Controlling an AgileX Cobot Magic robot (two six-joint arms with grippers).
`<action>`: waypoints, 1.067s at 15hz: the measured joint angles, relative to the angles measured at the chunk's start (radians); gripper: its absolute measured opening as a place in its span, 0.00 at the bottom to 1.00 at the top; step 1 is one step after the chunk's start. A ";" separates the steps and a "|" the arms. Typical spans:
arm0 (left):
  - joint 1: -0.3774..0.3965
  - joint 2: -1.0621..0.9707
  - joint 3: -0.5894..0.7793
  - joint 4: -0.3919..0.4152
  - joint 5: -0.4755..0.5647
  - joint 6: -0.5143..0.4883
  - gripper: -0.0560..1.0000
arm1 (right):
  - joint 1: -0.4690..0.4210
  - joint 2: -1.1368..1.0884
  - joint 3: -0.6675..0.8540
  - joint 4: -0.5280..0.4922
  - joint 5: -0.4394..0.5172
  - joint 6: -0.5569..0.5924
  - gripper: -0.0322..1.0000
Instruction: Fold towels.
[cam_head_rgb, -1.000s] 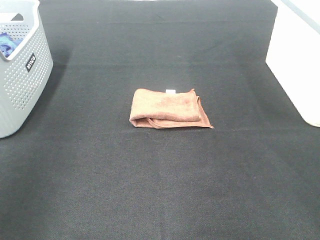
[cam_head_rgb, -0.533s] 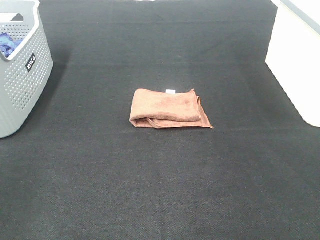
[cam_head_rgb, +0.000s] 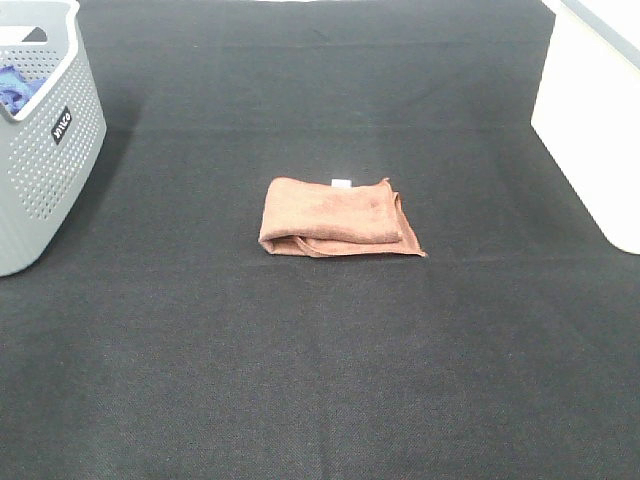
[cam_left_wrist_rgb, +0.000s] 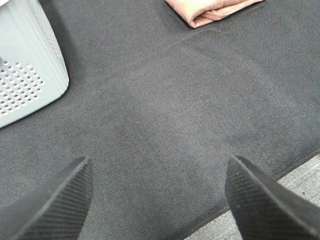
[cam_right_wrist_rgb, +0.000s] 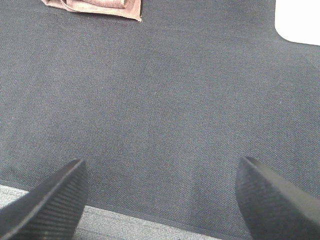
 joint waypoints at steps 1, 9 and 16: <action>0.000 0.000 0.000 0.000 0.000 0.000 0.72 | 0.000 0.000 0.000 0.000 0.000 0.000 0.77; 0.035 0.000 0.001 -0.002 0.000 0.003 0.72 | 0.000 0.000 0.000 0.000 0.000 -0.003 0.77; 0.349 -0.004 0.001 -0.002 0.000 0.003 0.72 | -0.109 -0.092 0.000 0.004 -0.002 -0.003 0.77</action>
